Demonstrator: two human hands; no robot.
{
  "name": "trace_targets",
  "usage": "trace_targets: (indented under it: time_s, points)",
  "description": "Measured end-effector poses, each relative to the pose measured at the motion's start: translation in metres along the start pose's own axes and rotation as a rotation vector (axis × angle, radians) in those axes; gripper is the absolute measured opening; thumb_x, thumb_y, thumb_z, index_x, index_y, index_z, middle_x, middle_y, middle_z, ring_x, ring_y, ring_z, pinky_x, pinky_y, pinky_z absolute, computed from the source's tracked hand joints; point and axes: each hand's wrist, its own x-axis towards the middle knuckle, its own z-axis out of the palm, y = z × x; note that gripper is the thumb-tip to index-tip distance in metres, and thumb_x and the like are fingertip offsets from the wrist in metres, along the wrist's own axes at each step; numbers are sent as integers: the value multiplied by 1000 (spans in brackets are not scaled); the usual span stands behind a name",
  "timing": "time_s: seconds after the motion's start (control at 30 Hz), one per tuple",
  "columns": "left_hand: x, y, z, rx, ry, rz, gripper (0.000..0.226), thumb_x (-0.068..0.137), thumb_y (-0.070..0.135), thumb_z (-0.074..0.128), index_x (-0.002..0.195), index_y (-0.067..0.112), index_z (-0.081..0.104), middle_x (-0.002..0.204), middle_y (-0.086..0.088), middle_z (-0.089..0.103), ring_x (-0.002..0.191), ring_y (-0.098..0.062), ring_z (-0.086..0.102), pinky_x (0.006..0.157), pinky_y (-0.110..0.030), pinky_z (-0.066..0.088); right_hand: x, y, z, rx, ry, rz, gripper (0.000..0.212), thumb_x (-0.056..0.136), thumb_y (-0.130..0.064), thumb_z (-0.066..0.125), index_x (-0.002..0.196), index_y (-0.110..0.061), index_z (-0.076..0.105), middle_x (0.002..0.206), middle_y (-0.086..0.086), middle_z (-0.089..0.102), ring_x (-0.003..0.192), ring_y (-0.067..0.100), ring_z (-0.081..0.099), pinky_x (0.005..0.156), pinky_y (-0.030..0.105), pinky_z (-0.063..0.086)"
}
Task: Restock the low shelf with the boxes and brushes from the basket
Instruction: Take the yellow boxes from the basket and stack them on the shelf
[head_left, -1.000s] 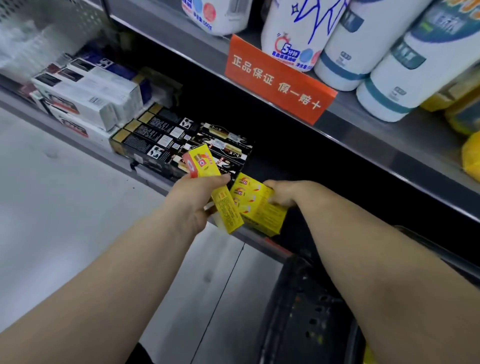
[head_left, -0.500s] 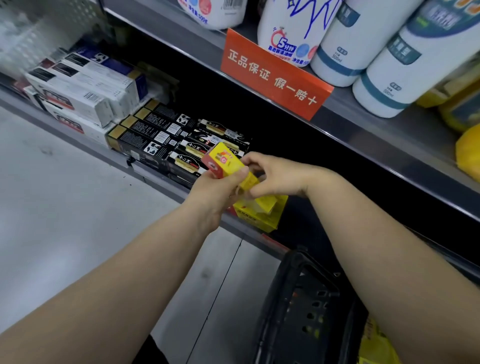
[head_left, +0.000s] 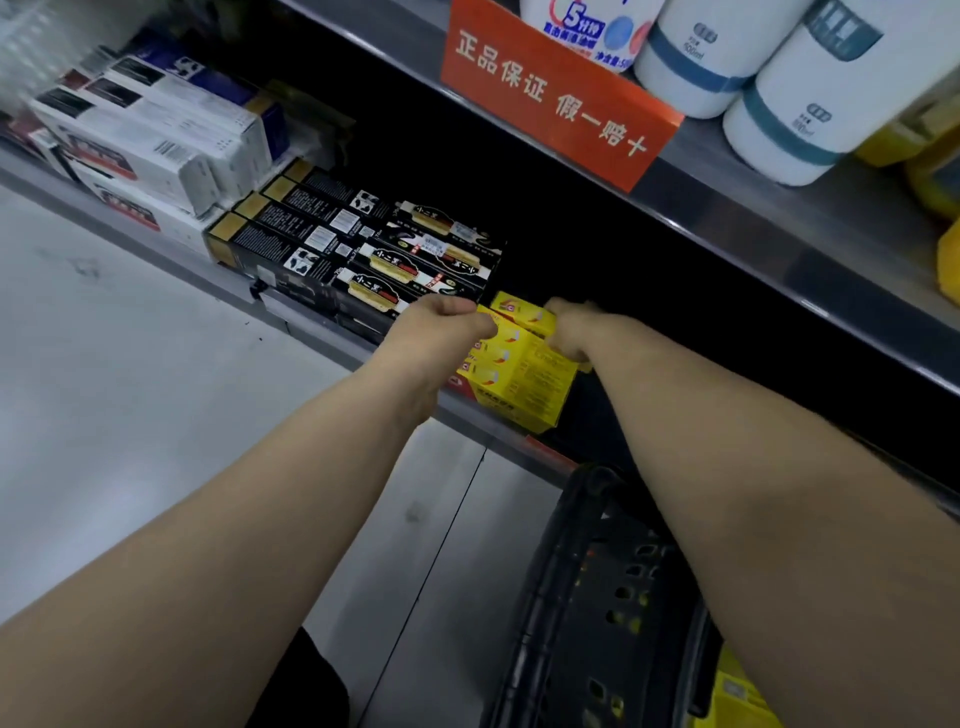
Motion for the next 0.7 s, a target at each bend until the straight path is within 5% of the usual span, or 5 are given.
trace_targets:
  time_s: [0.2,0.37,0.53,0.7]
  points:
    - [-8,5,2,28,-34,22,9,85,15,61,85,23,59,91,-1,59,93,-19,55,82,-31,47,-7,-5,6,-80,-80,-69,72,93,-16,45,151,-22,3,148,17,33,128,34,43,104,40,39]
    - [-30,17,19,146,-133,155,8,88,13,60,95,18,60,91,-1,59,78,-14,54,63,-21,42,-67,-19,-46,-74,38,-221,39,91,-18,55,127,-4,53,125,14,59,110,28,57,83,29,46]
    - [-71,29,48,453,-253,454,12,86,11,59,96,12,66,85,6,61,79,-11,56,74,-23,46,-173,17,-70,587,202,-302,31,87,-8,59,117,-12,60,113,6,64,104,17,61,88,24,48]
    - [-123,22,69,719,-396,815,12,84,17,62,94,22,65,93,10,62,90,-2,54,80,-19,43,-275,103,-21,1037,382,-238,21,86,-2,63,92,-22,64,91,0,68,80,4,63,76,14,50]
